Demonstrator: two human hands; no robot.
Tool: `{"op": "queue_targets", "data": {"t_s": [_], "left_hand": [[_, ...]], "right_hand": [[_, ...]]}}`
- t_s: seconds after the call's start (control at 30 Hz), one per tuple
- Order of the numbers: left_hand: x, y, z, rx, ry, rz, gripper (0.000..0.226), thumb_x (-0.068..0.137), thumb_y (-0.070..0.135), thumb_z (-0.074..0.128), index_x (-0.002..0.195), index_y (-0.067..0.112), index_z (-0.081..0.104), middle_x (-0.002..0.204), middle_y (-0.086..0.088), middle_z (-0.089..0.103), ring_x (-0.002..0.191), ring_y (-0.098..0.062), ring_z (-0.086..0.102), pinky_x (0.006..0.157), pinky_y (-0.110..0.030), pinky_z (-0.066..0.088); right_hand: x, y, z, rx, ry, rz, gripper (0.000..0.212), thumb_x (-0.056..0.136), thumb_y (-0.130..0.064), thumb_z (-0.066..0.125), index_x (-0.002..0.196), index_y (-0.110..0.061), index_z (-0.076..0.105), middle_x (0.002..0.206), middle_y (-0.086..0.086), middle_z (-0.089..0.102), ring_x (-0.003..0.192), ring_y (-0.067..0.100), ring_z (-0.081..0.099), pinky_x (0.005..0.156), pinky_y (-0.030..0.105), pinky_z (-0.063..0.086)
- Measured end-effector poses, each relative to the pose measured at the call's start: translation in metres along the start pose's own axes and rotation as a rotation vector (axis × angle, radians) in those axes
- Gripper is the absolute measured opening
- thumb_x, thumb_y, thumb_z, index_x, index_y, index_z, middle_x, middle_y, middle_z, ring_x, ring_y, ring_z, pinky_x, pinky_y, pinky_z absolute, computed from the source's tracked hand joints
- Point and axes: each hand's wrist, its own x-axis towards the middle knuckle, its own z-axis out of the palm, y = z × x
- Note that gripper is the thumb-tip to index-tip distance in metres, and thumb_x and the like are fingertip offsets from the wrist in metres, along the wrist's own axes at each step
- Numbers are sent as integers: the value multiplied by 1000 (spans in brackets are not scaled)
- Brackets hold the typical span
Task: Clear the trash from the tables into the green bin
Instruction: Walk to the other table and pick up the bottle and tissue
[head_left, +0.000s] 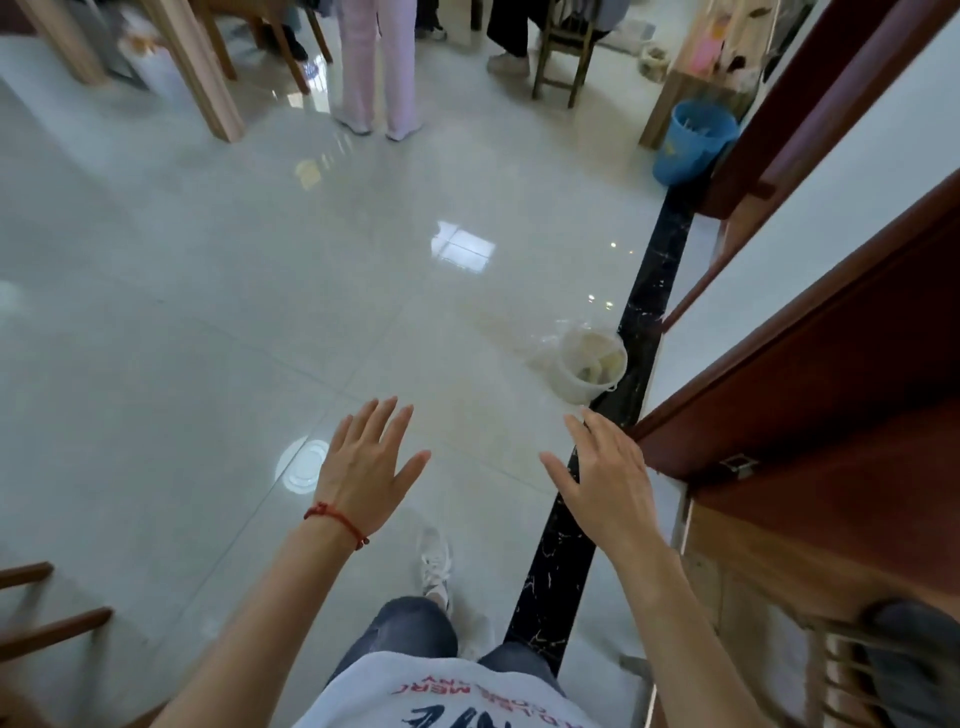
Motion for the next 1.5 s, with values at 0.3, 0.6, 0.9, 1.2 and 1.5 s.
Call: {"op": "queue_targets", "data": {"t_s": [0.3, 0.6, 0.9, 1.2, 1.5], "left_hand": [[96, -49, -22, -19, 63, -131, 74, 90, 58, 15, 122, 5, 55, 124, -18, 59, 117, -37, 54, 95, -52, 43], [148, -109, -55, -48, 136, -296, 67, 92, 52, 19, 117, 3, 57, 117, -20, 63, 109, -38, 59, 89, -52, 48], [169, -159, -69, -86, 187, -571, 75, 94, 53, 7, 115, 3, 58, 114, -19, 64, 106, -37, 60, 87, -51, 49], [202, -194, -88, -115, 252, -880, 75, 93, 54, 8, 115, 2, 58, 115, -20, 63, 106, -37, 60, 88, -50, 48], [237, -252, -118, -92, 285, -1003, 76, 93, 54, 8, 116, 1, 57, 117, -21, 62, 107, -38, 59, 88, -50, 47]], "right_hand": [[133, -34, 13, -37, 5, -135, 59, 86, -50, 36, 122, -7, 55, 124, 15, 59, 114, 31, 57, 92, 44, 46], [240, -90, 13, -50, -11, -348, 59, 89, -51, 32, 119, -7, 57, 122, 15, 60, 110, 31, 59, 90, 44, 47], [347, -164, 33, -22, -94, -659, 57, 88, -49, 35, 119, -6, 57, 122, 16, 60, 110, 32, 58, 91, 43, 47], [450, -239, 46, -2, -178, -957, 68, 93, -56, 18, 121, -8, 55, 124, 15, 59, 113, 32, 57, 93, 44, 45], [518, -311, 67, 8, -216, -1089, 60, 90, -52, 30, 121, -7, 55, 125, 16, 59, 114, 33, 56, 93, 45, 45]]}}
